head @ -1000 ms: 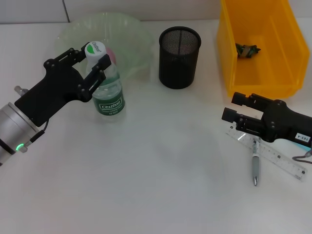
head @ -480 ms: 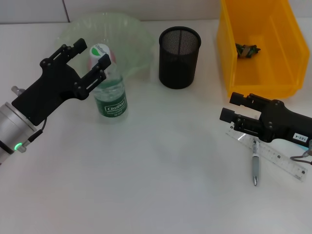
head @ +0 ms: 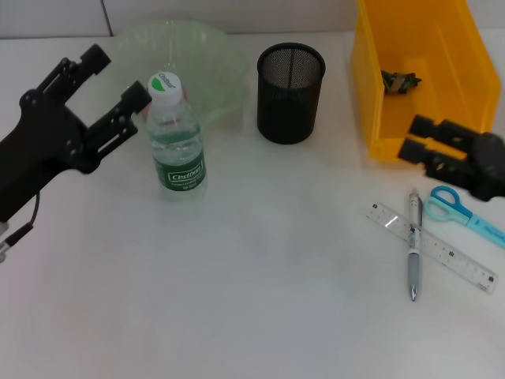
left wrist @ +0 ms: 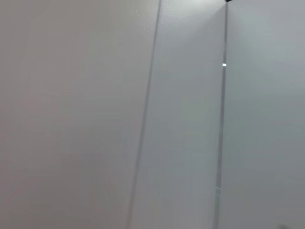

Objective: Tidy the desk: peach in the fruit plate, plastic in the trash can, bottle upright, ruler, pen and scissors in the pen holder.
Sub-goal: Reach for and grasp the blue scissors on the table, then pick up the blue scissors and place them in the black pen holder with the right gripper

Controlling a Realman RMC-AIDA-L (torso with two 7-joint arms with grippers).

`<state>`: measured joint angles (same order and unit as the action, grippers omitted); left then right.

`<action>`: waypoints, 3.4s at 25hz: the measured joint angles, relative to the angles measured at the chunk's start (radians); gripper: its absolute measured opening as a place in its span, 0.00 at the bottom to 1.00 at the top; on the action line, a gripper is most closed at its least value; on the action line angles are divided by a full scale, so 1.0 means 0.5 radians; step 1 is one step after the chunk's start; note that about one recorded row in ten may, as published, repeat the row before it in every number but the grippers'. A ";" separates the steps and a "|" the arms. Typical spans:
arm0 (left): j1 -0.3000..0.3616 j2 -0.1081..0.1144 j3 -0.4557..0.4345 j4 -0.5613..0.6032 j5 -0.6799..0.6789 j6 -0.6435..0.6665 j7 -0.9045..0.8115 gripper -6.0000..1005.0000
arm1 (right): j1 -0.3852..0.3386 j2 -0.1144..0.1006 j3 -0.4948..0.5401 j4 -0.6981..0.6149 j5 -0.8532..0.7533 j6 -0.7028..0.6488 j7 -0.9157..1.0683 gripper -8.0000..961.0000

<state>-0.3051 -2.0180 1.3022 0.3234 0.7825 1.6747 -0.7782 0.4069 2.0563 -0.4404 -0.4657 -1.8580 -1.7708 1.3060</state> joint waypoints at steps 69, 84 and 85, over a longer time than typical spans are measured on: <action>-0.103 0.075 -0.187 0.292 1.233 -0.334 -0.591 0.78 | 0.223 0.054 -1.709 -1.583 -1.954 0.545 2.094 0.45; -0.084 0.065 -0.187 0.292 1.233 -0.327 -0.591 0.78 | 0.164 0.055 -1.698 -1.605 -1.805 0.562 2.050 0.22; -0.081 0.065 -0.187 0.292 1.233 -0.321 -0.591 0.78 | 0.137 0.052 -1.688 -1.655 -1.762 0.547 2.032 0.22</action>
<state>-0.3457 -1.9855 1.2088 0.4694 1.3990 1.5141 -1.0738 0.4756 2.0825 -1.2845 -1.2932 -2.7392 -1.4975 2.3220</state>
